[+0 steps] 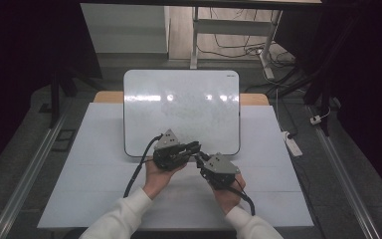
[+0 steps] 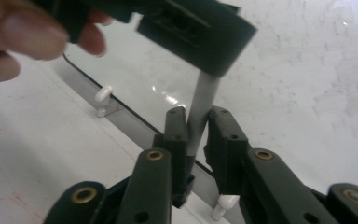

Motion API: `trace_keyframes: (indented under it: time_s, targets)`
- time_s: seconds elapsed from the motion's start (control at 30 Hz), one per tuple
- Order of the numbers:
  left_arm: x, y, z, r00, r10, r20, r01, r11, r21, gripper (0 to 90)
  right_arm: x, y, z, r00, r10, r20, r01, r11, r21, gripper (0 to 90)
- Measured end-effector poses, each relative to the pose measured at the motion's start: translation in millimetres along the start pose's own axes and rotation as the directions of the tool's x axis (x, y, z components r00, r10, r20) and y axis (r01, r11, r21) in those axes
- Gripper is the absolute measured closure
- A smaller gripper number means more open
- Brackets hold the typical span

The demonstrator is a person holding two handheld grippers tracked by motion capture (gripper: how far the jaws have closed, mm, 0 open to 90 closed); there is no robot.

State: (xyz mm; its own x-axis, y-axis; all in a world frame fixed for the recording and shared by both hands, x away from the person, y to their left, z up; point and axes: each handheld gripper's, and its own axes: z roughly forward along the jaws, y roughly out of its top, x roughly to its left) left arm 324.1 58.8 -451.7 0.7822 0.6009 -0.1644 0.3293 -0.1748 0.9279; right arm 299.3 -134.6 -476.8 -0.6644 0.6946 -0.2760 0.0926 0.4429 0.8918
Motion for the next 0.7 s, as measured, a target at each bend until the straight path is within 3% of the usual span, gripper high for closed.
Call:
trace_keyframes:
  time_s: [0.1,0.47,0.63,0.7]
  targets:
    - [-0.4,-0.8,-0.1,0.9999,-0.011,0.007,0.011,0.9999,-0.003,80.9,-5.6,0.9,-1.2,0.9999,0.002,0.012,-0.002,1.0,0.006,80.4]
    - [2.9,-2.1,-0.1,0.9987,-0.033,0.039,0.033,0.9994,-0.005,79.2,-8.1,0.0,-2.8,0.9926,-0.116,0.038,0.115,0.993,0.015,80.7]
    - [9.0,-0.7,-8.7,0.9985,-0.04,0.036,0.041,0.999,-0.019,64.8,-13.4,1.3,-5.3,0.994,-0.104,0.036,0.103,0.995,0.007,80.8]
    - [12.2,-0.3,-17.2,0.9996,-0.022,0.017,0.022,0.9997,-0.012,60.1,-18.2,1.5,-6.4,0.9959,-0.084,0.035,0.084,0.996,0.005,80.7]
